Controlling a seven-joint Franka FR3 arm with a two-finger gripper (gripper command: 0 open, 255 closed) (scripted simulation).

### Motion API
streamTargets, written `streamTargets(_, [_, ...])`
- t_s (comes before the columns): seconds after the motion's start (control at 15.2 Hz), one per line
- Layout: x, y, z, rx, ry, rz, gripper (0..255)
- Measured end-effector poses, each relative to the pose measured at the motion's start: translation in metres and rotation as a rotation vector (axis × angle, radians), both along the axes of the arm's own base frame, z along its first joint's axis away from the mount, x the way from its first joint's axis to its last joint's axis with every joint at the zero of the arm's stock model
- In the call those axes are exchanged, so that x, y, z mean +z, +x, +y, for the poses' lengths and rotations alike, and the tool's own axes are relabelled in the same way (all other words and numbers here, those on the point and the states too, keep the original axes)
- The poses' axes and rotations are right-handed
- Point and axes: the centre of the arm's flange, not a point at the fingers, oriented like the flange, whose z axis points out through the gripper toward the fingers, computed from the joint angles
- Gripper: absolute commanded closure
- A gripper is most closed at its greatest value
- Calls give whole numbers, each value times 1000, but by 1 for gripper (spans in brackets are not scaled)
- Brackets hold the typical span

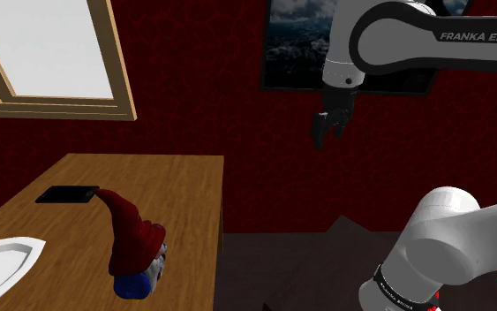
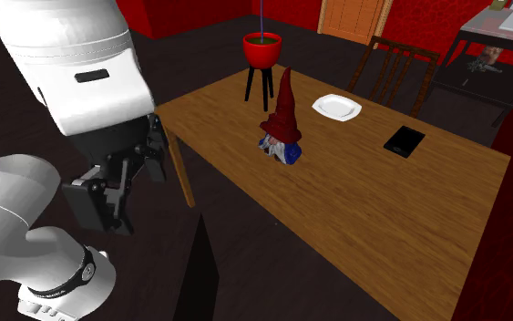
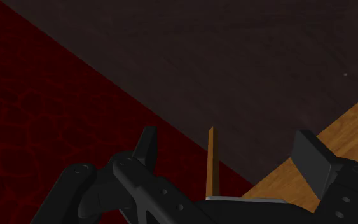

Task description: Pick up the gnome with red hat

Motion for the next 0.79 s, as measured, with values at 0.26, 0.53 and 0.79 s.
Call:
streamTargets(0.26, [-6,16,19,42,6,-24,0])
streamTargets(0.53, [-11,43,53,119,17,-70,0])
streamTargets(0.79, [-15,68,88,199,29,-118,0])
